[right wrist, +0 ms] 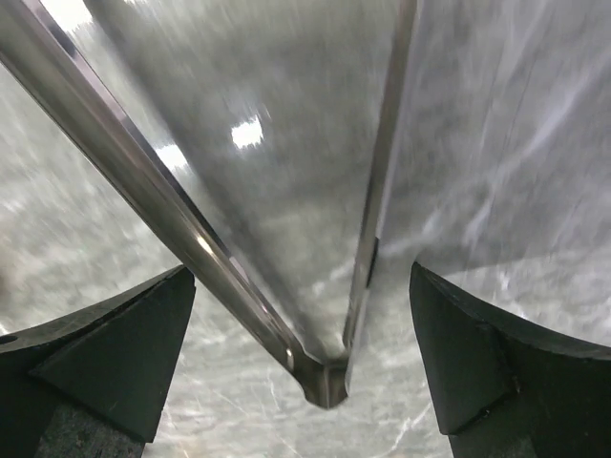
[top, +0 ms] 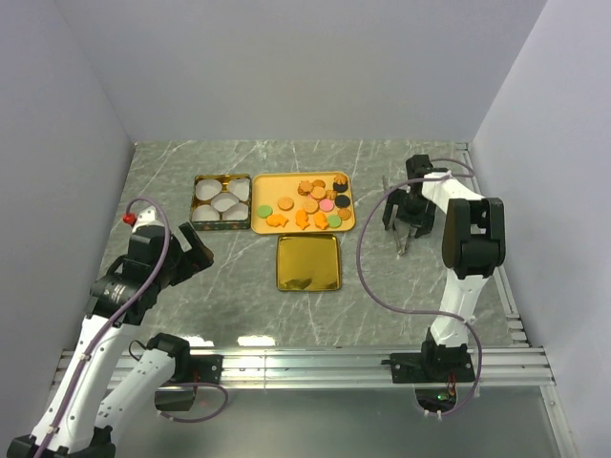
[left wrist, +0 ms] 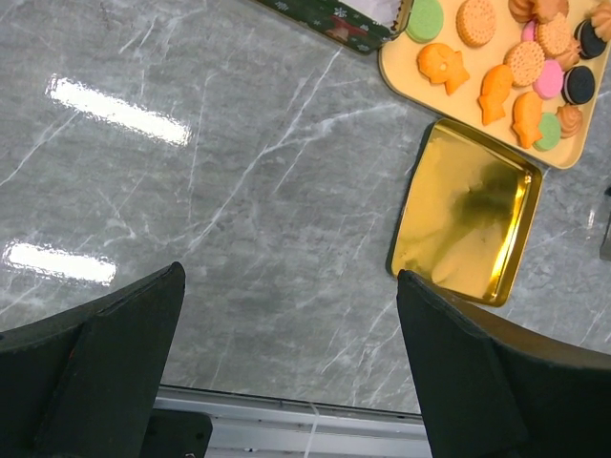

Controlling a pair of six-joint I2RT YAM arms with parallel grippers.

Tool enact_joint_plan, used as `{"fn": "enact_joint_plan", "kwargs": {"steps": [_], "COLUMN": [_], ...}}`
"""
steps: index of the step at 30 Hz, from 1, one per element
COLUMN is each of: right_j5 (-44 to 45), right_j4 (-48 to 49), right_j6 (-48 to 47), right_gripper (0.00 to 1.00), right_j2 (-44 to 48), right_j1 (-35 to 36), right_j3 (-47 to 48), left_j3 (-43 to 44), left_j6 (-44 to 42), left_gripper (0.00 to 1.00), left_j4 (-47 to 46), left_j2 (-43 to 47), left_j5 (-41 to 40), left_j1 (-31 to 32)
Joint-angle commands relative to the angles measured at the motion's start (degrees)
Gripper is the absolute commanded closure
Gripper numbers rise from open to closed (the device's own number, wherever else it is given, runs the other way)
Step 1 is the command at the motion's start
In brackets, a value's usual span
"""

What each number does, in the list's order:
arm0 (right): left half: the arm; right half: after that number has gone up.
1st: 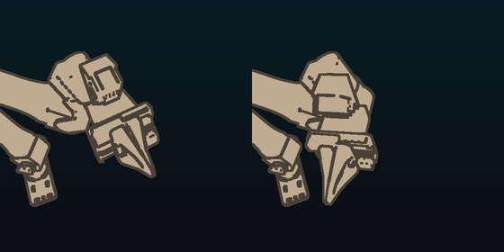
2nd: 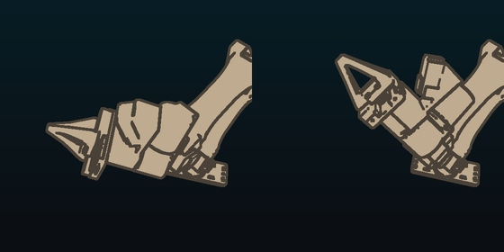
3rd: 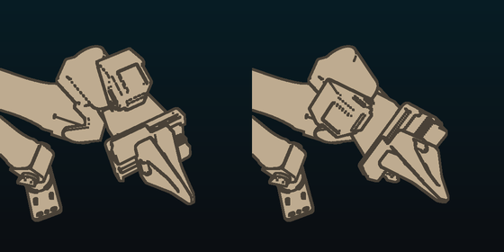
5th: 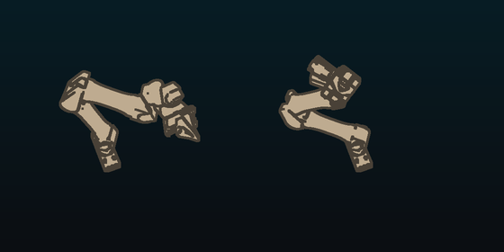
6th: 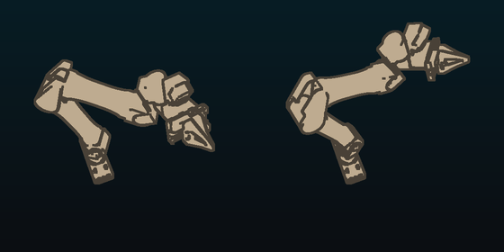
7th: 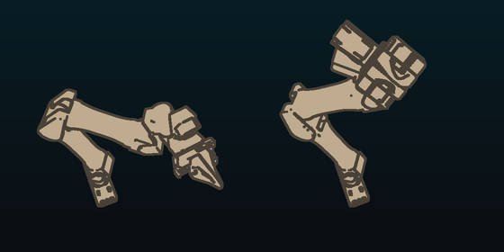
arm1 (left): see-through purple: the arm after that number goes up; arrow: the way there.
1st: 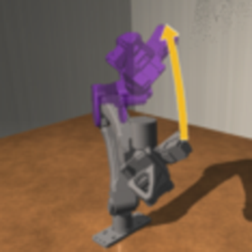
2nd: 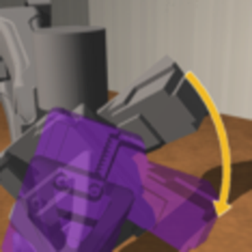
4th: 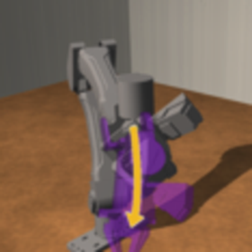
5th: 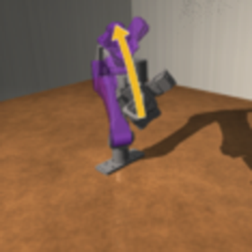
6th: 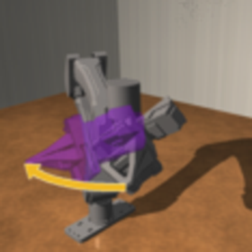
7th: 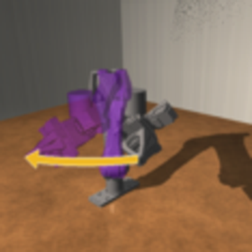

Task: Pack the cookies

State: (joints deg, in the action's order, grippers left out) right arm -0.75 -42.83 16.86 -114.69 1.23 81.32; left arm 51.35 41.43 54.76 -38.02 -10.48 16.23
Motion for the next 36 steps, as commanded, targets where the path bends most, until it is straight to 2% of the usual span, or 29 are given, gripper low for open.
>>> {"fn": "enact_joint_plan", "kwargs": {"steps": [1, 7, 10, 14, 17, 23, 27, 36], "right_j5": [-0.8, -0.7, -0.9, -0.5, -0.2, 2.9, 1.6, -5.0], "right_j4": [0.6, -1.0, -1.6, -1.6, -2.3, -9.5, -16.7, -23.7], "right_j6": [-0.5, -0.9, -1.3, -1.5, -1.5, -1.0, -0.1, 3.8], "right_gripper": [0.0, 0.02, 0.09, 0.26, 0.31, 0.34, 0.34, 0.35], "right_j2": [-3.1, -7.2, -7.6, -6.9, -4.8, 1.7, 7.1, 15.9], "right_j1": [-0.7, -1.1, -1.0, -1.0, -1.0, 0.3, 0.8, 1.2], "right_j3": [3.8, 9.2, 9.9, 8.9, 8.4, 15.4, 22.0, 22.3], "left_j3": [-0.3, -0.3, -0.4, -0.5, -0.4, 0.2, 1.4, 0.4], "left_j6": [0.4, 0.7, 0.8, 0.8, 0.5, -0.4, -1.0, -2.8], "left_gripper": [0.01, 0.02, 0.01, 0.01, 0.02, 0.02, 0.01, 0.03], "left_j4": [-0.5, -0.3, -0.3, -0.3, -0.4, -1.2, -3.7, -7.8], "left_j2": [-1.0, -1.7, -1.7, -2.0, -2.2, -1.7, -2.0, -4.6], "left_j5": [-1.0, -1.4, -1.6, -1.6, -1.3, -0.2, 1.3, 6.1], "left_j1": [0.1, 0.1, 0.1, 0.1, 0.1, 0.0, 0.1, 0.1]}}
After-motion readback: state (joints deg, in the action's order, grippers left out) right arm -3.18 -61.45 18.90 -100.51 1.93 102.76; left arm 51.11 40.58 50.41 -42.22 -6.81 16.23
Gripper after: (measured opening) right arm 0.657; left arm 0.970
